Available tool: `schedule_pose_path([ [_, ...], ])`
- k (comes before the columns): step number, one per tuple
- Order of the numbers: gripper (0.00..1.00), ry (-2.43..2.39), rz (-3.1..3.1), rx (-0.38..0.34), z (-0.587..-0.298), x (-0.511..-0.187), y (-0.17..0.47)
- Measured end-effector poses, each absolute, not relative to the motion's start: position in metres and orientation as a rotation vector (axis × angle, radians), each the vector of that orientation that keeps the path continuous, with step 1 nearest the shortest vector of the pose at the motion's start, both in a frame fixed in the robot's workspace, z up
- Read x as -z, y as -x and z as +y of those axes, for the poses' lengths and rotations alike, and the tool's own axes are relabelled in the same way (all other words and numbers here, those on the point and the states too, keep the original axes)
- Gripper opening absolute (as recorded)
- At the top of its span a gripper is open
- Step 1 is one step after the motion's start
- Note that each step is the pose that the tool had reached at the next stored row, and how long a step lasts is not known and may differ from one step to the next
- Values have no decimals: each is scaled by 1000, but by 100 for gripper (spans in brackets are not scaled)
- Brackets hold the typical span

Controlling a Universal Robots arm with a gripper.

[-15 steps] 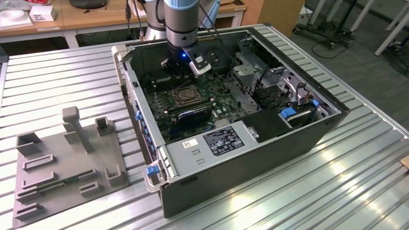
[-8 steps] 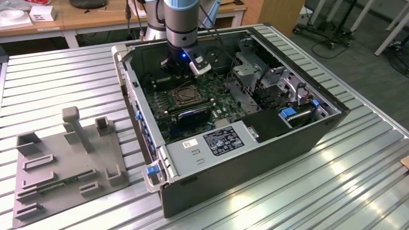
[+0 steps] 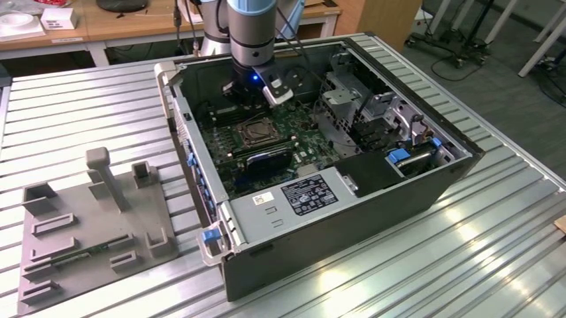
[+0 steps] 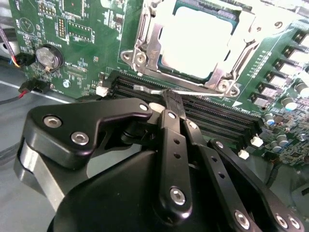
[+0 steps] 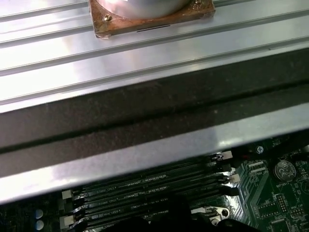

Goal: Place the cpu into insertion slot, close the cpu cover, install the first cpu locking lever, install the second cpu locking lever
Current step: 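Install the first cpu locking lever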

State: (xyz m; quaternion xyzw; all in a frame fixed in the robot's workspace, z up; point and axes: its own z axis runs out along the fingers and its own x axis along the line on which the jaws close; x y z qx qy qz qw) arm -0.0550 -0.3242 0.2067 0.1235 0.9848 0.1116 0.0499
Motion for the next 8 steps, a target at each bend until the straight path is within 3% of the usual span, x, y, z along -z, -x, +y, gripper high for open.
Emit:
schedule_pose_path([
  [8,11,-376,2999,-340,-325,-207,55],
])
